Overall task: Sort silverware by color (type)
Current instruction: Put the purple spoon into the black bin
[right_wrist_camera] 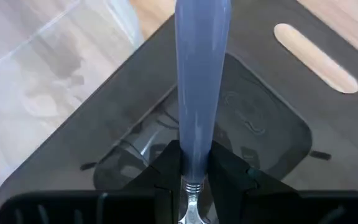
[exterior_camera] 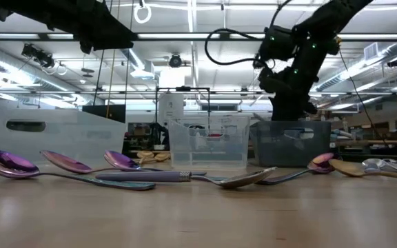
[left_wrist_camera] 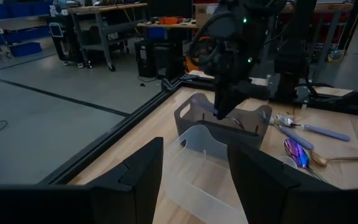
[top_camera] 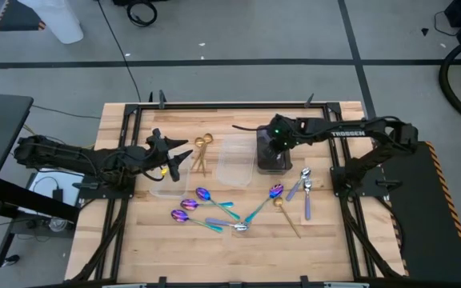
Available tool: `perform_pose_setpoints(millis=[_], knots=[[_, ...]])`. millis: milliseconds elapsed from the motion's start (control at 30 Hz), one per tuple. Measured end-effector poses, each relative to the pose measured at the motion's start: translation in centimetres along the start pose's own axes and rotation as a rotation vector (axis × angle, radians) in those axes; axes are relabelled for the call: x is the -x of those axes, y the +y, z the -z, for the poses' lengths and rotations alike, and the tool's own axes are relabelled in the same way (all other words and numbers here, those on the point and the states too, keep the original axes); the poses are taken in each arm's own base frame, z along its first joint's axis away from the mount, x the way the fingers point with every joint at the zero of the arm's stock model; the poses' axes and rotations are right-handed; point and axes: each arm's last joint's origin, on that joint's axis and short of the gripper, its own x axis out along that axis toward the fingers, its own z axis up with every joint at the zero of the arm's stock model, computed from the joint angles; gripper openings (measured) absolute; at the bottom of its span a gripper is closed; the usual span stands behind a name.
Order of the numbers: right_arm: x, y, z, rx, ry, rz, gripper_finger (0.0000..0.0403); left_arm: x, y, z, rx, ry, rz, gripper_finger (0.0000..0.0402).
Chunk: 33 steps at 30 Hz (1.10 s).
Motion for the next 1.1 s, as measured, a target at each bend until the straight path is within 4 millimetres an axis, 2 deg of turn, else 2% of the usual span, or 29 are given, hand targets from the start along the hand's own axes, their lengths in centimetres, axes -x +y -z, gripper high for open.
perform_pose_setpoints(millis=[400, 733, 1100], knots=[[-1.2, -0.9, 1.3, -0.046, 0.037, -0.044, 0.0073, 0.0, 0.0, 0.0, 0.011, 0.0, 0.0, 0.0188], [-1.2, -0.9, 1.2, -0.055, 0.031, -0.045, 0.0127, 0.0, 0.0, 0.0, 0.01, 0.0, 0.0, 0.0188], [0.5, 0.0, -1.0, -0.012, -0.001, -0.057, 0.0133, 0.0, 0.0, 0.1, 0.006, 0.007, 0.0, 0.0188]])
